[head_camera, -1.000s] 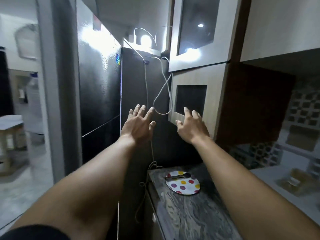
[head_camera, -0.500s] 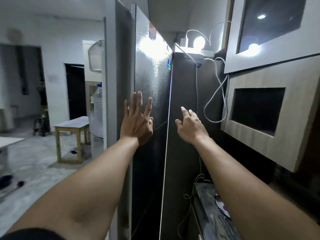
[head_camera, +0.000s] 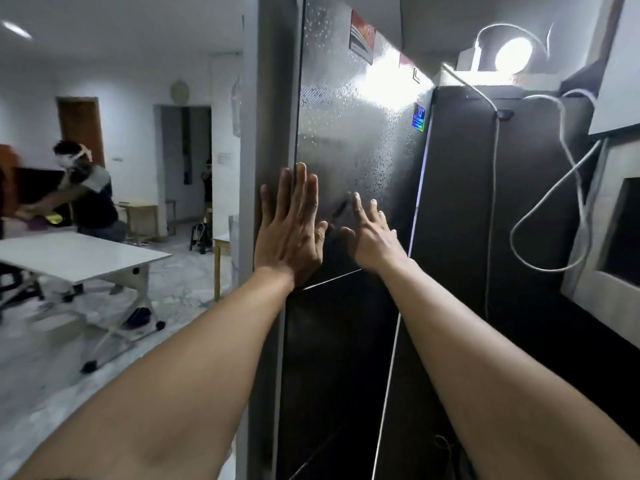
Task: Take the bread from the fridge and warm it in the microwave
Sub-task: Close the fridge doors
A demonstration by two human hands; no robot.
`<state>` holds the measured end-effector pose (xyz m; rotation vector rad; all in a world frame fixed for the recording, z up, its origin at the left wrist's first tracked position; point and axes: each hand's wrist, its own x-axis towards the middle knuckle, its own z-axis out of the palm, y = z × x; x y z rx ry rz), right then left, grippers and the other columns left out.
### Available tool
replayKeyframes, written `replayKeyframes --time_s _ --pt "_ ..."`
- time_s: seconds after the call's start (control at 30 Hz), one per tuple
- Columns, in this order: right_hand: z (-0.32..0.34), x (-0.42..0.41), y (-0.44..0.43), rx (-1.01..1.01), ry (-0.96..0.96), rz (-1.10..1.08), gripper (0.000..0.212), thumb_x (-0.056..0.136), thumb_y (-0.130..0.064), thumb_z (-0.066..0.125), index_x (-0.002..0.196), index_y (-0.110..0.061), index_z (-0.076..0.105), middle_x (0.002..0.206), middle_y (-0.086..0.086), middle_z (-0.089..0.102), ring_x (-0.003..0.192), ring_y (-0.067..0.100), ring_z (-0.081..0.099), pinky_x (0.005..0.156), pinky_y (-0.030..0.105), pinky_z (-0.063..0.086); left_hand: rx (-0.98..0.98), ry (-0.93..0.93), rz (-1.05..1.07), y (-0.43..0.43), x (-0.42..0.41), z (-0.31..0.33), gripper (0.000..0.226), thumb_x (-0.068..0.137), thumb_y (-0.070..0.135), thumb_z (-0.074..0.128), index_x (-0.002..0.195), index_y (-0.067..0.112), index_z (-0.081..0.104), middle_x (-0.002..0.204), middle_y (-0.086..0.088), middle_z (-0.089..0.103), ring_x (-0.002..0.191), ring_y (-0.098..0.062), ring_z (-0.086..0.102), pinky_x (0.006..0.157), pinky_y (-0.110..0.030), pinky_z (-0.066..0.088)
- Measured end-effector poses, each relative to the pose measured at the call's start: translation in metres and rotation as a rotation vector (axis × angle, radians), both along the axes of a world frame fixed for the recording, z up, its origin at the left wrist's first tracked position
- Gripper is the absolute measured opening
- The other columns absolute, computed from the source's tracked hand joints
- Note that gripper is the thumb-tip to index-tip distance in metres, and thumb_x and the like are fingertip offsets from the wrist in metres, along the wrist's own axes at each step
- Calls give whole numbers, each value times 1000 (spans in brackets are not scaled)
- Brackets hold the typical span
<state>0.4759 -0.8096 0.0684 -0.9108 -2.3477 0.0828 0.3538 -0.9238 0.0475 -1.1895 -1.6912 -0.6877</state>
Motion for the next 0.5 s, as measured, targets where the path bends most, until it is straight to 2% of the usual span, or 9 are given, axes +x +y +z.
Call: replayKeyframes --time_s 0.2,0.33,0.5 --pt "-16 -41 16 -48 4 51 87 100 -54 42 154 -33 -23 164 17 -12 152 35 -3 117 62 10 -66 -30 162 4 -34 0 79 96 41 38 156 14 -5 162 -12 -19 150 -33 -15 119 -60 1" --pt "-17 -65 28 -19 24 78 91 99 -55 45 153 -33 -25 164 15 -17 152 35 -7 117 62 8 -58 -74 217 13 -58 -2 81 97 43 38 156 17 -10 161 -12 -21 149 -35 -16 118 -60 3" --pt "-21 -94 44 37 39 68 93 98 -52 48 152 -35 -26 163 16 -20 151 36 -12 117 65 6 -70 -105 277 26 -96 -2 81 97 49 36 156 21 -12 160 -11 -26 148 -37 -20 117 -63 -5"
